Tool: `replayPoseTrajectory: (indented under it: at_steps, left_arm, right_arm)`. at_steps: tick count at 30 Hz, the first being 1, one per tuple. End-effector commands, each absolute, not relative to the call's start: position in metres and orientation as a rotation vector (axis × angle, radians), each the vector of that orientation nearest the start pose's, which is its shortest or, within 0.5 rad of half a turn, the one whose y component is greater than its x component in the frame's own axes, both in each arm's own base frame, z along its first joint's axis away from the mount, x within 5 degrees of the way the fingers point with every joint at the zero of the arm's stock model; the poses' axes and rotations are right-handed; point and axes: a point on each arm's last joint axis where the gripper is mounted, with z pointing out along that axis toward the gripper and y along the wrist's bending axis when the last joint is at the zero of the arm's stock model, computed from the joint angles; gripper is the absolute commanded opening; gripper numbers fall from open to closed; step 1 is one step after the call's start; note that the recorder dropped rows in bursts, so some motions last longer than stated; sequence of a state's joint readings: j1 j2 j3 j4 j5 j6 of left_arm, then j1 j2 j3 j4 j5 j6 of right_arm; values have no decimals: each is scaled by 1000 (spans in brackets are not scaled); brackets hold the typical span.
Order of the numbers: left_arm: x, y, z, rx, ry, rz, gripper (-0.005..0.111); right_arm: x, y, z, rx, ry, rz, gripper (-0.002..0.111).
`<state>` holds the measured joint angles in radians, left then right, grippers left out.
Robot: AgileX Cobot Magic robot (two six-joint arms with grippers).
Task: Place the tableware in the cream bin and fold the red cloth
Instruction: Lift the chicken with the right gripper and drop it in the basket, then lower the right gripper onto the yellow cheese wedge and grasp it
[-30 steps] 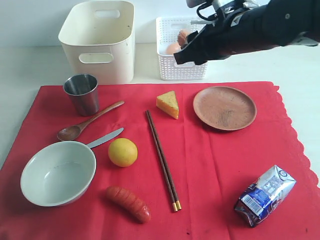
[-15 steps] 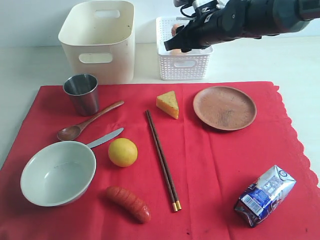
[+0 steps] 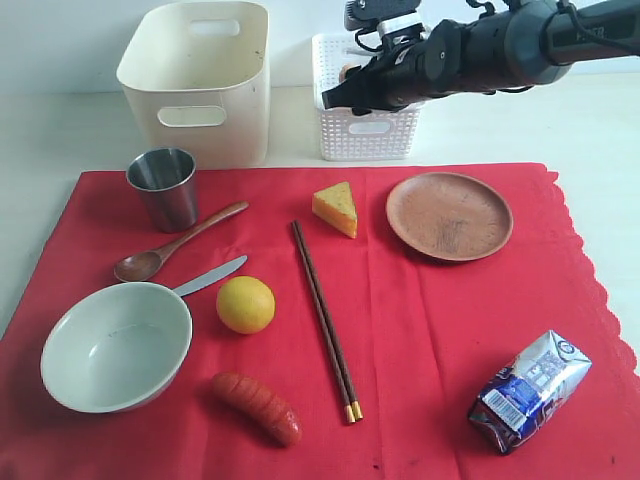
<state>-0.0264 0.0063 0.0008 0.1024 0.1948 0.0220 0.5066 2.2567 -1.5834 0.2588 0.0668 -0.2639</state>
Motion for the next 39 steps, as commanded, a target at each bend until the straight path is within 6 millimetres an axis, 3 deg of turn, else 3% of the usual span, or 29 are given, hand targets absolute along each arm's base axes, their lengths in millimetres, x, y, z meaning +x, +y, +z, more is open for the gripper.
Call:
replayPoseTrajectory:
  at_steps: [1,5,10,19,24,28,32,39]
  left_arm:
    - [56,0,196,110,1673,79,1]
    - [56,0,196,110,1673,79,1]
    - [56,0,196,110,1673,79,1]
    - [56,0,196,110,1673,79,1]
    - [56,0,196,110,1673,79,1]
    - [56,0,196,110,1673,79,1]
    - [56,0,196,110,1673,79,1]
    - [56,0,196,111,1673,81,1]
  right_arm:
    - [441,245,148,-556,2137,297,66]
    - [441,244,149,-555,2135,298,73]
    - [436,243,164,-574,2166,313,74]
    - [407,233,235,-690,2224,326,68]
    - [388,225,276,-713,2219,345,60]
    - [373,220,297,-727,2242,371,52]
    - [361,221,297,-754,2327,417,35]
    - [333,236,269,-793,2373,470,4]
